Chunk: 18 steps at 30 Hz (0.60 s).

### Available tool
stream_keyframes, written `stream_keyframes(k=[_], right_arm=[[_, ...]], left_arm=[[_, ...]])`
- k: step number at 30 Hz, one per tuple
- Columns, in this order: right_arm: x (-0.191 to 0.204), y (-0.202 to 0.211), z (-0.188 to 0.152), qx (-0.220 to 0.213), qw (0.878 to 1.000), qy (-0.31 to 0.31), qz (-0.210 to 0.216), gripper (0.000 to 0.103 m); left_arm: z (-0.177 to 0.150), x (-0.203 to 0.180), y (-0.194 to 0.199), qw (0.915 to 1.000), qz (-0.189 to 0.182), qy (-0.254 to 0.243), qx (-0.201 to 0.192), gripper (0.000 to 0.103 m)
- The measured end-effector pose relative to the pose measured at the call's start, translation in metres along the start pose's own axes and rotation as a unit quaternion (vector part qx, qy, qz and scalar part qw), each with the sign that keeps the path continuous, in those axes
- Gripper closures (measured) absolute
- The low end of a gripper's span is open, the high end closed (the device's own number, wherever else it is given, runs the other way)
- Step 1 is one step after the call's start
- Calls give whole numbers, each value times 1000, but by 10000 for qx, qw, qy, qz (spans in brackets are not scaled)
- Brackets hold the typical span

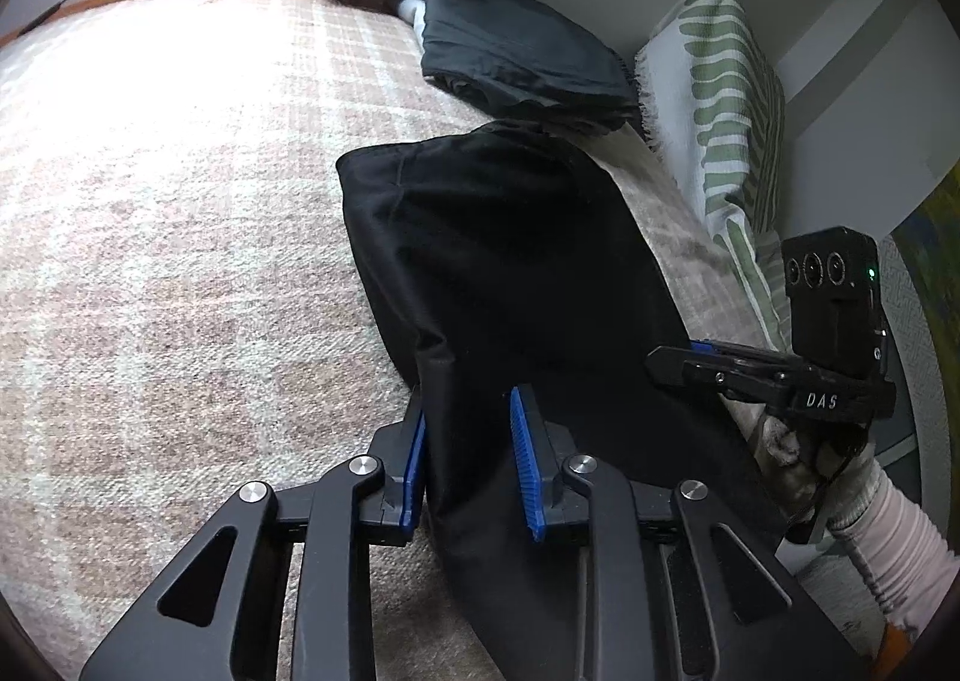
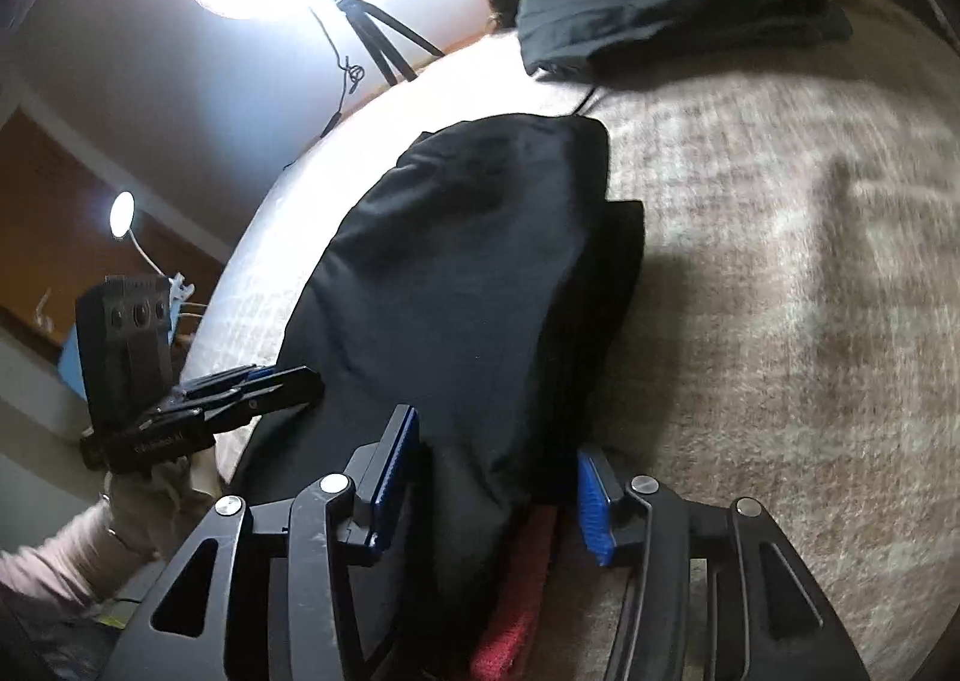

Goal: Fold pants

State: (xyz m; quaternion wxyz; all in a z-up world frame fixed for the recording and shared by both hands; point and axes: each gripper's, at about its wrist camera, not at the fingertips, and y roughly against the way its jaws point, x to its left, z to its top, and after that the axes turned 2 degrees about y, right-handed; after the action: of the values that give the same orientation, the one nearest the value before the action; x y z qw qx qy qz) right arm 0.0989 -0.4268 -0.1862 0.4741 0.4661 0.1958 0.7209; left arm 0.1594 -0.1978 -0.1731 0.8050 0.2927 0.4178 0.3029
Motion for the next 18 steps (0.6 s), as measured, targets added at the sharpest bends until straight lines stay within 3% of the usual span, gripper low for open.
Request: stream_keyframes(k=[5, 7, 12, 18], right_arm=[[0, 5, -1, -150, 9997, -161, -101, 84], [7, 11, 0, -215, 9995, -37, -241, 91], [32, 22, 5, -327, 9976, 345, -507, 94], [48, 39, 15, -563, 9948, 570, -626, 95]], left_arm=[[0, -5, 3, 9999, 56, -109, -100, 83], [0, -8, 8, 9997, 49, -172, -184, 87], [4, -18, 19, 9988, 36, -324, -368, 94], [16, -32, 33, 9968, -61, -495, -627, 95]])
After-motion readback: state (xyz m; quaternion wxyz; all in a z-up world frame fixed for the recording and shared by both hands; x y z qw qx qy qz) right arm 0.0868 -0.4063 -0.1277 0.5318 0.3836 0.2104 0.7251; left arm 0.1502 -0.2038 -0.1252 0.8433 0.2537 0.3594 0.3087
